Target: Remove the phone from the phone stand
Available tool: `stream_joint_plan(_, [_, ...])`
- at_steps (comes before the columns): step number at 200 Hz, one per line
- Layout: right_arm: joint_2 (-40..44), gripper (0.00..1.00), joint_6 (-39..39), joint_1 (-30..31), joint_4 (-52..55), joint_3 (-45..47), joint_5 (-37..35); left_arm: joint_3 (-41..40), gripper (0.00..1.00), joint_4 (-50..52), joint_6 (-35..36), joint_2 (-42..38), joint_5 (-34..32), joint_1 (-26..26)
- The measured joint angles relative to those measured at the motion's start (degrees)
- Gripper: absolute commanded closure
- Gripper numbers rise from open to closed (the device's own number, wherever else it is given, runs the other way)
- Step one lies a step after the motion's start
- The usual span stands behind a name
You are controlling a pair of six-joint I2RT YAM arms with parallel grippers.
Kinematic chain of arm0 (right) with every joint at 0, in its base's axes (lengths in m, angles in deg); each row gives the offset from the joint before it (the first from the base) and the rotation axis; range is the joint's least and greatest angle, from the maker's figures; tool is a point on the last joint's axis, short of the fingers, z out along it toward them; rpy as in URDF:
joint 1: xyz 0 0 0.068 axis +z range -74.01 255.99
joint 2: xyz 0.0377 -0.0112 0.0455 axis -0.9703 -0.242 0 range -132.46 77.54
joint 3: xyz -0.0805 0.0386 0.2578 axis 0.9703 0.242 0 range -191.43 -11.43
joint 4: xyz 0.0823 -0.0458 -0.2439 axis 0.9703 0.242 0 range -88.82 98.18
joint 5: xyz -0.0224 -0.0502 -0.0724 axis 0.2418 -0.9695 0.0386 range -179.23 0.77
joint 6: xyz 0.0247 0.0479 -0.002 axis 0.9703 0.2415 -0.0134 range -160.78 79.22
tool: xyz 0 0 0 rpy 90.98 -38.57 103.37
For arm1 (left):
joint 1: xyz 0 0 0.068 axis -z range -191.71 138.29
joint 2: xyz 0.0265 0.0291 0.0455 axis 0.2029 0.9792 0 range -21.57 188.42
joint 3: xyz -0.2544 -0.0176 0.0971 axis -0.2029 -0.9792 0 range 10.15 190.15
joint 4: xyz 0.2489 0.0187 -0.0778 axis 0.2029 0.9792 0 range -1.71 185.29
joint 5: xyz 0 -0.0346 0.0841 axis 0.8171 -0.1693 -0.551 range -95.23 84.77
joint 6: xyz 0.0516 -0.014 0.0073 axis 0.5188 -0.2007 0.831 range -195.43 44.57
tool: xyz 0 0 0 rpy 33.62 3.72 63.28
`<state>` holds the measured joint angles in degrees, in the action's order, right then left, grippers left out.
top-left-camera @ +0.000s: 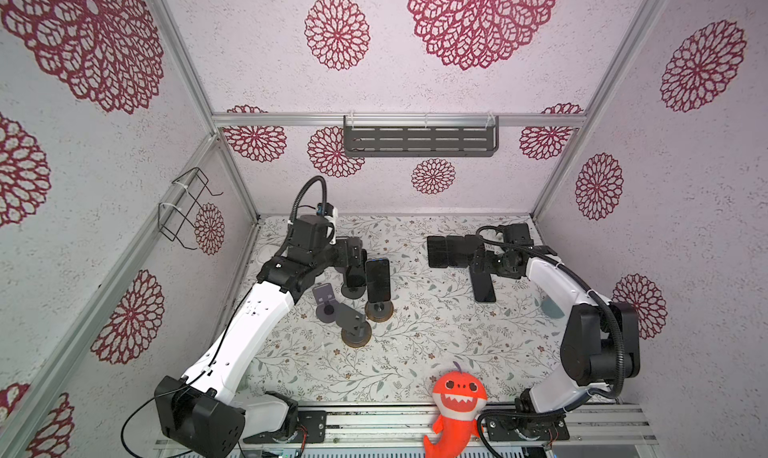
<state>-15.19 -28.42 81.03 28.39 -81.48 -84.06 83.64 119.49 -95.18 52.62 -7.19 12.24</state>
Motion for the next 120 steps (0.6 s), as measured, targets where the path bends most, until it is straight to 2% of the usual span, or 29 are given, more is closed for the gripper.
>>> stream_joint_plan(16, [0.1, 0.01, 0.7, 0.0, -0.5, 0.0, 1.8, -0.1, 0.07, -1.0, -0.9, -0.3, 1.9, 2.1])
stream_joint_plan(46, [0.1, 0.01, 1.3, 0.0, -1.9, 0.3, 4.7, -2.4, 0.08, -5.1, -2.8, -0.2, 7.3, 2.0])
stream_joint_plan(69, [0.3, 0.01, 1.3, 0.0, -3.0, 1.8, 6.3, -3.0, 0.09, -5.6, -3.7, 1.2, 7.9, 2.1])
stream_joint_plan(120, [1.4, 0.01, 1.3, 0.0, -3.5, 5.8, 7.2, -3.0, 0.13, -5.5, -7.8, 6.6, -4.8, 8.6])
